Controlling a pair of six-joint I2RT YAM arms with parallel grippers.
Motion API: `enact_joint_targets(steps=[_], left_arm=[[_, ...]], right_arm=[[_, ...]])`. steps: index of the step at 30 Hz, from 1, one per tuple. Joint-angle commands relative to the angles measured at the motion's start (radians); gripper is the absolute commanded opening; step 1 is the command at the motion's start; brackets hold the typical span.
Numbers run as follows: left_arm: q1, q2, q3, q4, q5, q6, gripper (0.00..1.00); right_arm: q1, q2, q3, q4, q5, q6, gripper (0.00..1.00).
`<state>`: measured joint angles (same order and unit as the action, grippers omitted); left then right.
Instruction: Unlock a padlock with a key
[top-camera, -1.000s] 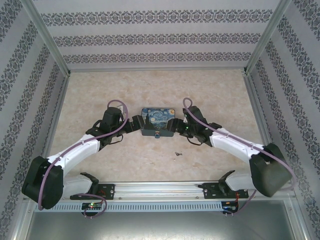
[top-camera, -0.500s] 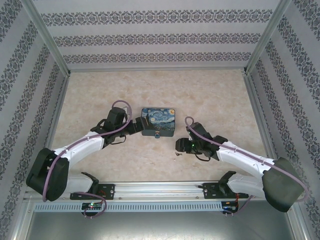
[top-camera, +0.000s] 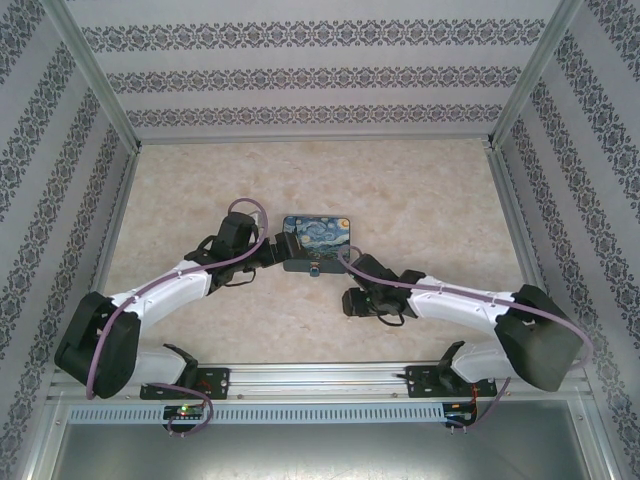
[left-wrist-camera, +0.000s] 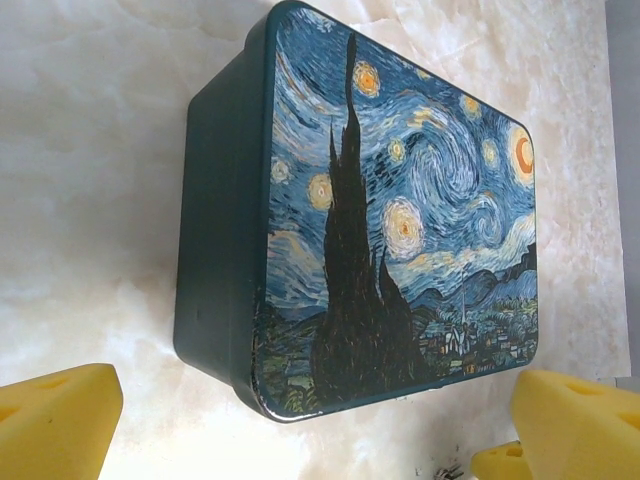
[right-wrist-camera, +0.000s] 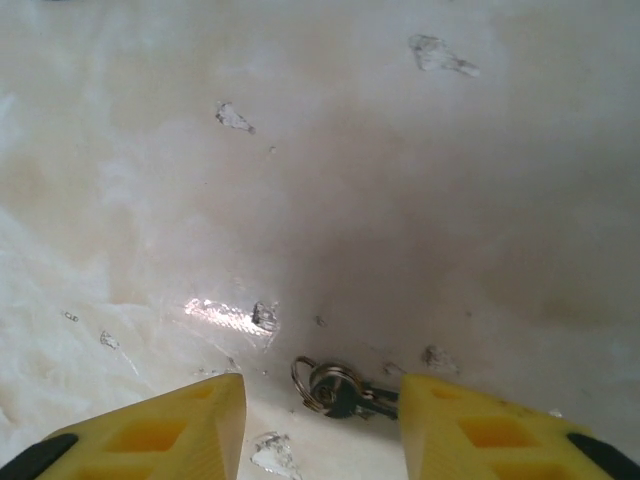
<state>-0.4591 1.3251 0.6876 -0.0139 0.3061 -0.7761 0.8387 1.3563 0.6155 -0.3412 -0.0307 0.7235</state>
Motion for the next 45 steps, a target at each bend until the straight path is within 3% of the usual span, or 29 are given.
enact_joint_targets(steps=[1,14,19,26,32,36,45], left_arm=[[-0.014,0.006,0.017,0.029,-0.008,-0.011,1.0],[-0.014,0.009,0.015,0.039,-0.006,-0.015,1.0],[-0.013,0.009,0.016,0.042,0.0,-0.014,1.0],[-0.013,0.026,0.026,0.047,0.019,-0.032,1.0],[-0.013,0.041,0.021,0.071,0.025,-0.06,1.0],[-0.014,0.051,0.02,0.078,0.024,-0.069,1.0],[-0.014,0.065,0.006,0.09,0.027,-0.078,1.0]], right_arm=[[0.024,0.039,0.041,-0.018,0.041,-0.015,0.38],[0.057,0.105,0.086,-0.019,0.049,-0.01,0.15],[0.057,0.12,0.089,-0.019,0.063,-0.012,0.0],[0.058,0.114,0.087,0.014,0.039,0.01,0.0],[0.058,0.008,0.073,0.129,-0.055,0.086,0.0],[0.051,-0.051,0.04,0.199,-0.048,0.152,0.0],[0.01,0.095,-0.029,0.262,-0.004,0.173,0.0]])
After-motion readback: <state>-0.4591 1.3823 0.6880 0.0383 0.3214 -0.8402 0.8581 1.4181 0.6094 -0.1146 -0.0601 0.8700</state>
